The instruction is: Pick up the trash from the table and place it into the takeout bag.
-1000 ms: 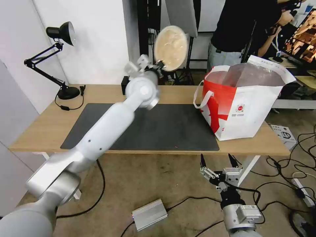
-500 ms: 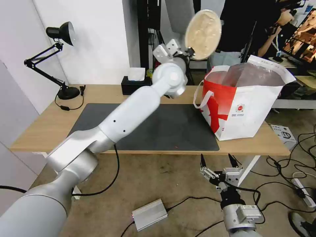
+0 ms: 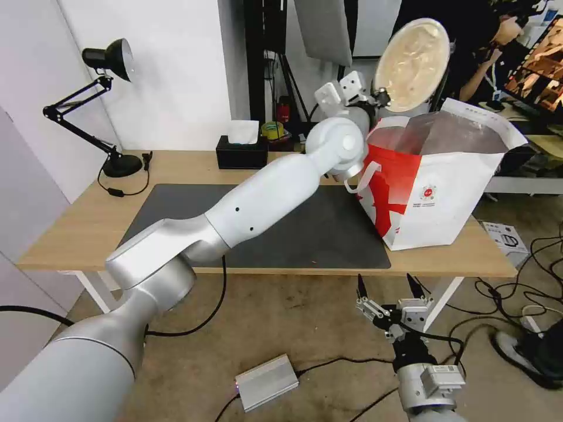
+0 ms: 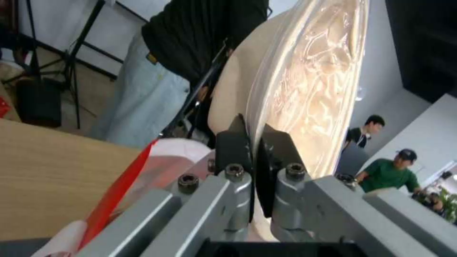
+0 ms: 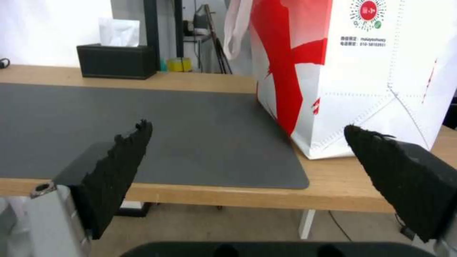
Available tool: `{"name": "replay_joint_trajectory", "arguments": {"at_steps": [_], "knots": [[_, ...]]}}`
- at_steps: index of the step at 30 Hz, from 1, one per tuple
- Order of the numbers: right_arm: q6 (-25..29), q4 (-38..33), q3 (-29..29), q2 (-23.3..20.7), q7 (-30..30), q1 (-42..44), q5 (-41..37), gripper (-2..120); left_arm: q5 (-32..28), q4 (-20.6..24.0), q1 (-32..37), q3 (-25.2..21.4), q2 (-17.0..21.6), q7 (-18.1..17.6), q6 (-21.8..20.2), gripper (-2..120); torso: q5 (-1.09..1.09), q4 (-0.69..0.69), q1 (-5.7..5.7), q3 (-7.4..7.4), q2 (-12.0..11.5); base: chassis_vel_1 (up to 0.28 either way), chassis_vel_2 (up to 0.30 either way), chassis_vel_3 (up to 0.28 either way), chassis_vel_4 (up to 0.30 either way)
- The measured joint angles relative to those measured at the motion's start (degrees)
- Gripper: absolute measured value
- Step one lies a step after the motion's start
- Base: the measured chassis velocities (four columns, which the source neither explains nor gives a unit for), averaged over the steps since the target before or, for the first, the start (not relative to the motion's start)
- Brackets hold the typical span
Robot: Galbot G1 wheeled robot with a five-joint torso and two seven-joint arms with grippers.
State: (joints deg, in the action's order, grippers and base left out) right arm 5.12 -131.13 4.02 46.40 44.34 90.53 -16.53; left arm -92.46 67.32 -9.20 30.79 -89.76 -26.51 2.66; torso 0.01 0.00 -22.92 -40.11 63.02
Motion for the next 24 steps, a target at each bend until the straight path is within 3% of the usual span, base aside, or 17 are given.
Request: {"name": "replay_joint_trajectory", "arguments": {"at_steps": [14, 18, 24], "knots": [[0.0, 0.0, 0.0, 0.0, 0.0, 0.0, 0.0, 100, 7.9, -4.0, 0.5, 5.2, -0.5, 4.0, -0.1, 1, -0.01, 0.0, 0.0, 0.0, 0.0, 0.0, 0.0, 0.0, 0.0], [0.0, 0.0, 0.0, 0.0, 0.0, 0.0, 0.0, 100, 15.5, -5.8, 0.4, 8.2, 0.3, 5.5, -0.5, 1, -0.01, 0.0, 0.0, 0.0, 0.0, 0.0, 0.0, 0.0, 0.0], [0.0, 0.0, 0.0, 0.0, 0.0, 0.0, 0.0, 100, 18.5, -6.7, 0.3, 8.8, 0.4, 5.9, -1.0, 1, -0.01, 0.0, 0.0, 0.0, 0.0, 0.0, 0.0, 0.0, 0.0]]}}
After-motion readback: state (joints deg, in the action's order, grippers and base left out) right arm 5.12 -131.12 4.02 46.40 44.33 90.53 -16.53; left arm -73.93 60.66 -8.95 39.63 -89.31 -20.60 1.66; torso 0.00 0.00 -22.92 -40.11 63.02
